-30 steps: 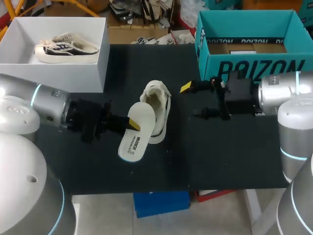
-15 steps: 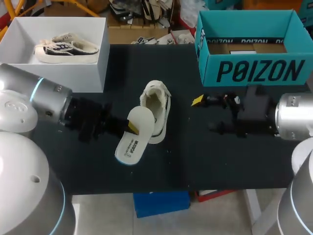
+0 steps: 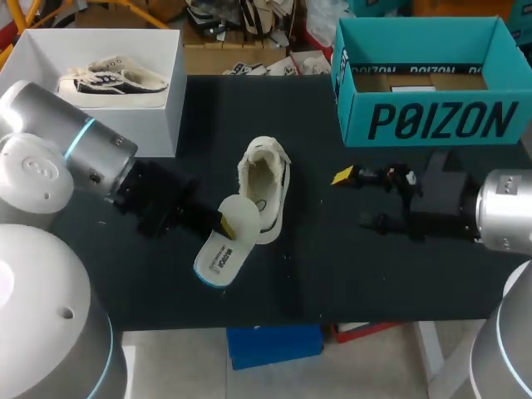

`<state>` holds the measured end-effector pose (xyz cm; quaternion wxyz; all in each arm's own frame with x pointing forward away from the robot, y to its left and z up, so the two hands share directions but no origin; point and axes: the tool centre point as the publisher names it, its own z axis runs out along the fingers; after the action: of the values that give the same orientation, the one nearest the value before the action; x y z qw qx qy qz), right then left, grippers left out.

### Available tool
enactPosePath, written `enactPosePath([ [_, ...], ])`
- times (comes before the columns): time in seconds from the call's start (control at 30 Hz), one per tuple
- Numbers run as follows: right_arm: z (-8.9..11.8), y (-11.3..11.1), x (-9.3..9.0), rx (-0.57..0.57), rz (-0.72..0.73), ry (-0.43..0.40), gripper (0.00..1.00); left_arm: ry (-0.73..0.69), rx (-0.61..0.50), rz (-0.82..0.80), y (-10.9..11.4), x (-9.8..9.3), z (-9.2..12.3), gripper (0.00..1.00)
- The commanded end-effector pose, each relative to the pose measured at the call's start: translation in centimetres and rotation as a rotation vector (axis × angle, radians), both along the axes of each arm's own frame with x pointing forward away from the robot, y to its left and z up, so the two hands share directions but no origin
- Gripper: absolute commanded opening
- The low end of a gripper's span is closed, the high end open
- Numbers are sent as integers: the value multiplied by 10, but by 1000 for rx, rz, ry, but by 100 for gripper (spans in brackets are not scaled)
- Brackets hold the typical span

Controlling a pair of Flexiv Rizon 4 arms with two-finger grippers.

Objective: Take the shoe out of the shoebox, open the shoe tongue, remove and reinsert the insole, then place the shoe into the shoebox

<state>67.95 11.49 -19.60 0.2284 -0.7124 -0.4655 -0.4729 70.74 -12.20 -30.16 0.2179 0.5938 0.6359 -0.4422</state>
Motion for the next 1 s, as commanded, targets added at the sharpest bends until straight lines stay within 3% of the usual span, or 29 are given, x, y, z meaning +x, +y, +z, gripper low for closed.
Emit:
enactPosePath([
  [0.03,0,0,0,1,0,0,100,26,20,-57,-16,28,-14,0],
  [0.5,0,0,0,1,0,0,100,36,138,-88,-34,71,-31,0],
  [1.0,0,0,0,1,0,0,100,25,212,-78,-44,98,-57,0],
])
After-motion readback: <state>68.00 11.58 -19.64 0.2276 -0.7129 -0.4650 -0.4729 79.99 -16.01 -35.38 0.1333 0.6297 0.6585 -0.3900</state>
